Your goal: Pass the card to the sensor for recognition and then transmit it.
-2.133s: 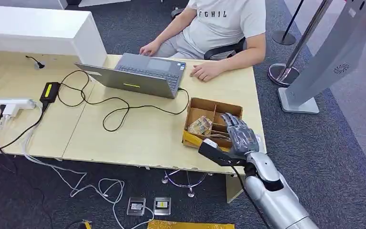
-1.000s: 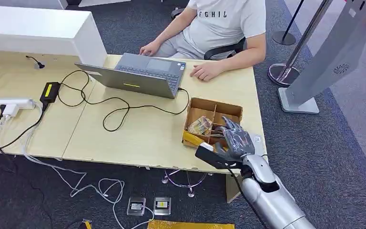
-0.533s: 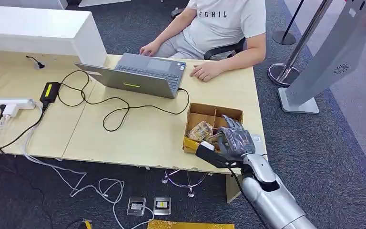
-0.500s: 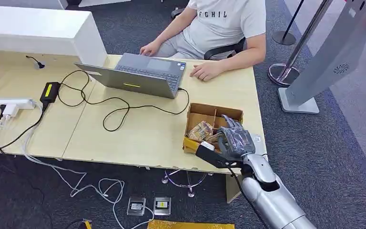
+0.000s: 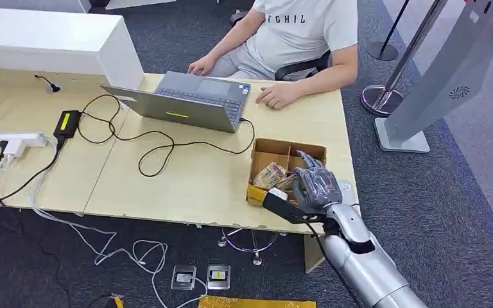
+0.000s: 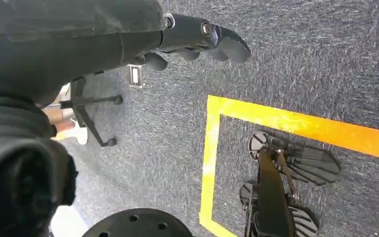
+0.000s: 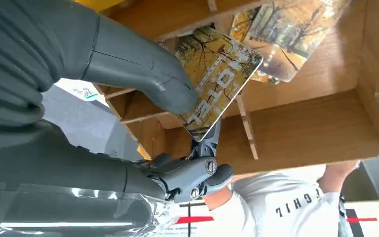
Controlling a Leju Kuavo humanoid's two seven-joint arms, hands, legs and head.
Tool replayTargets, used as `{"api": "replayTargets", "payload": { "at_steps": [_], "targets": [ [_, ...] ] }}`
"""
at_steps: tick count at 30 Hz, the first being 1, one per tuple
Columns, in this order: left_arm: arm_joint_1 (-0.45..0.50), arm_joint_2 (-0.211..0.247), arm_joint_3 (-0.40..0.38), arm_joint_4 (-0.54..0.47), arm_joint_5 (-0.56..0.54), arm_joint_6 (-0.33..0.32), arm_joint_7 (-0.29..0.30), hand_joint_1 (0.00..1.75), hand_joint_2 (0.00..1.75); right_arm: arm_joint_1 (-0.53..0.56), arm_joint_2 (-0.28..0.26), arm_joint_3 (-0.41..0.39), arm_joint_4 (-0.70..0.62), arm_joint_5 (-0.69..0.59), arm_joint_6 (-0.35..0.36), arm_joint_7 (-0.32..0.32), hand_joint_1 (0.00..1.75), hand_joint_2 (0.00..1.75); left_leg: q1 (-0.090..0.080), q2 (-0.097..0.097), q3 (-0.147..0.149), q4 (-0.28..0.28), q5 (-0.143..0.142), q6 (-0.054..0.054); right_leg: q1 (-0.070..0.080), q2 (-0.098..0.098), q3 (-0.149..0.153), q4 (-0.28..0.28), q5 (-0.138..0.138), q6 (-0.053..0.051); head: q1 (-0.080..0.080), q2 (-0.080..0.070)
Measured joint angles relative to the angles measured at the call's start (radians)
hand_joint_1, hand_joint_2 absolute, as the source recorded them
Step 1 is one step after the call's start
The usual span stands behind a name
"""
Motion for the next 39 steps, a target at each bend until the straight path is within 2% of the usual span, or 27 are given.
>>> {"api": "replayTargets", "payload": {
  "at_steps": [4,13,23,30,39],
  "targets": [
    [0.002,0.000,0.000,0.000,0.002,0.002,-0.004,0.00,0.00,-0.045,0.000,-0.003,-0.010,0.012,-0.038,-0.006,1.75,1.75,0.000,0.000,0.000,0.000,0.000,0.000,0.000,0.000,0.000,0.000,0.000,0.000,0.000,0.000],
    [0.002,-0.001,0.000,0.000,-0.002,0.003,-0.011,0.00,0.00,-0.125,-0.002,-0.061,-0.137,0.052,-0.012,-0.001,1.75,1.75,0.000,0.000,0.000,0.000,0.000,0.000,0.000,0.000,0.000,0.000,0.000,0.000,0.000,0.000],
    [0.002,-0.009,0.000,0.000,-0.004,0.006,-0.018,0.00,0.00,-0.155,0.013,-0.104,-0.196,0.076,-0.046,-0.027,1.75,1.75,0.000,0.000,0.000,0.000,0.000,0.000,0.000,0.000,0.000,0.000,0.000,0.000,0.000,0.000],
    [0.001,-0.013,0.000,0.000,-0.007,0.005,-0.018,0.00,0.00,-0.159,0.031,-0.109,-0.186,0.084,-0.083,-0.041,1.75,1.75,0.000,0.000,0.000,0.000,0.000,0.000,0.000,0.000,0.000,0.000,0.000,0.000,0.000,0.000],
    [-0.003,-0.020,-0.001,0.000,-0.023,0.005,-0.018,0.00,0.00,-0.202,0.052,-0.124,-0.075,0.099,-0.133,-0.051,1.75,1.75,0.000,0.000,0.000,0.000,0.000,0.000,0.000,0.000,0.000,0.000,0.000,0.000,0.000,0.000]
  ]
}}
